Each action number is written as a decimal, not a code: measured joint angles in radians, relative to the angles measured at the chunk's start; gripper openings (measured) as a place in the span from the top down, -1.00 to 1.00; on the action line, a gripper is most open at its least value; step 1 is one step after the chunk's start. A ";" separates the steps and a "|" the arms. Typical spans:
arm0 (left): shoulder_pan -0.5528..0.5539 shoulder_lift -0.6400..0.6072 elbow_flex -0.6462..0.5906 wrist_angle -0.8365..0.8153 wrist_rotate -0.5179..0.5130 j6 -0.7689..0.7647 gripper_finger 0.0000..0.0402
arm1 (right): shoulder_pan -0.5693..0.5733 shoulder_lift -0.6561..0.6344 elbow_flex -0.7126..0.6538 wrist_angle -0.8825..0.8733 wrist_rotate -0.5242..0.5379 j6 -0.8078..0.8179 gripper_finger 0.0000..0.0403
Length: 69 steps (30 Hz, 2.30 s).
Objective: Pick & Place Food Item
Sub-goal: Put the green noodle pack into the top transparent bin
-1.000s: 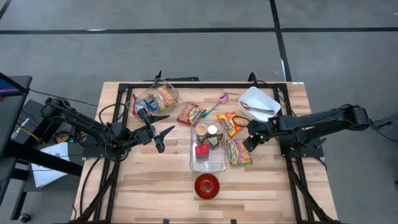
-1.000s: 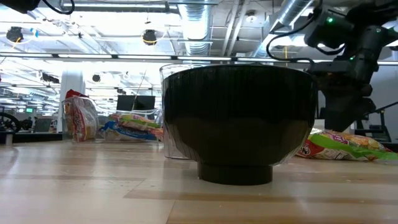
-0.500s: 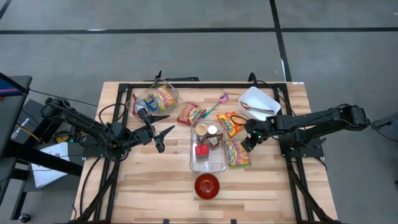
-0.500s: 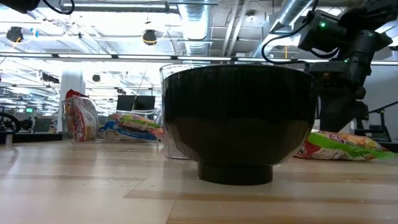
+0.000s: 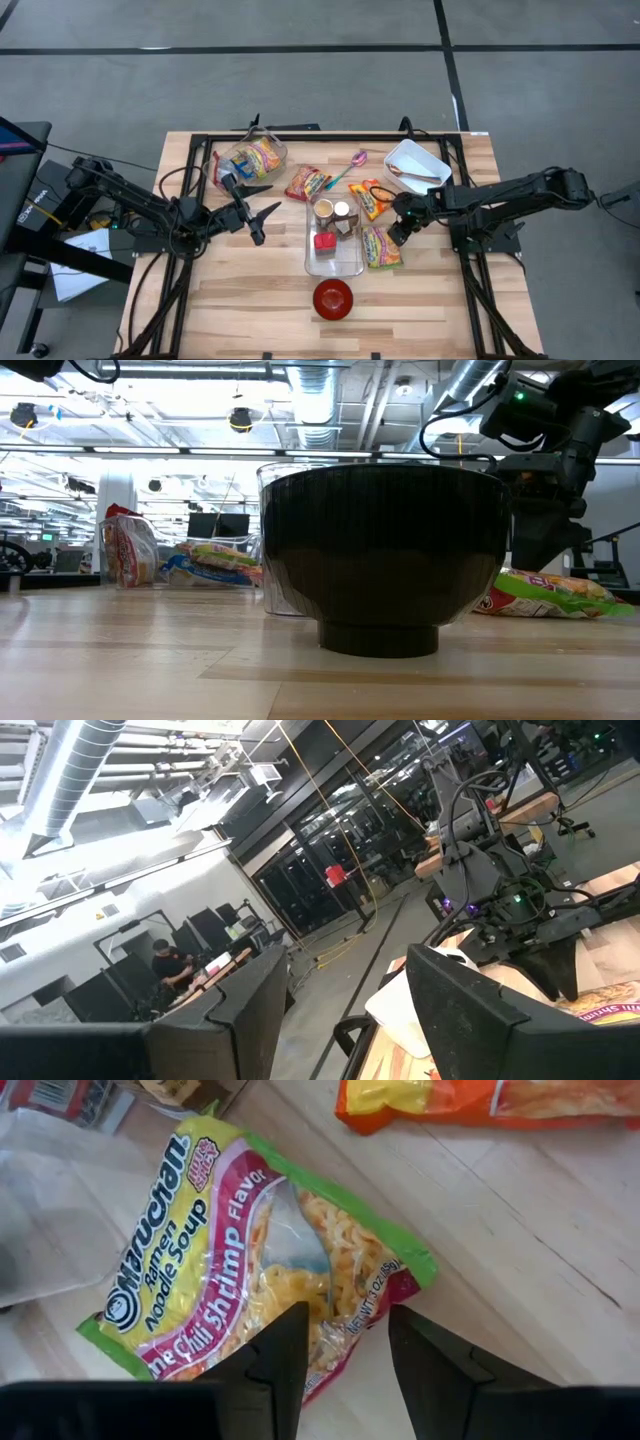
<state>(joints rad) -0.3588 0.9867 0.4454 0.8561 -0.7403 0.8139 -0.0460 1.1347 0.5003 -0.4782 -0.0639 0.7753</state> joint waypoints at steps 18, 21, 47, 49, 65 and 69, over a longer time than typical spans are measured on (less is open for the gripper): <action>0.000 0.000 0.000 0.000 0.003 -0.002 0.00 | -0.011 0.058 0.000 0.027 -0.072 -0.017 0.33; 0.000 0.000 0.000 0.000 0.003 -0.002 0.00 | -0.026 0.064 0.000 0.029 -0.085 -0.021 0.33; 0.000 0.000 0.000 0.000 0.004 -0.002 0.00 | -0.008 0.064 0.000 0.048 -0.123 -0.147 0.99; 0.000 0.000 0.000 0.000 0.004 -0.002 0.00 | 0.002 0.061 0.001 0.044 -0.123 -0.166 0.99; 0.000 0.000 0.000 0.000 0.005 -0.003 0.00 | 0.276 0.055 0.228 -0.221 0.122 -0.161 1.00; 0.000 0.000 0.000 0.000 0.011 -0.008 0.00 | 0.352 0.055 0.285 -0.285 0.217 -0.147 1.00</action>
<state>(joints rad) -0.3588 0.9871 0.4454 0.8558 -0.7295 0.8054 0.3063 1.1892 0.7849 -0.7633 0.1527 0.6282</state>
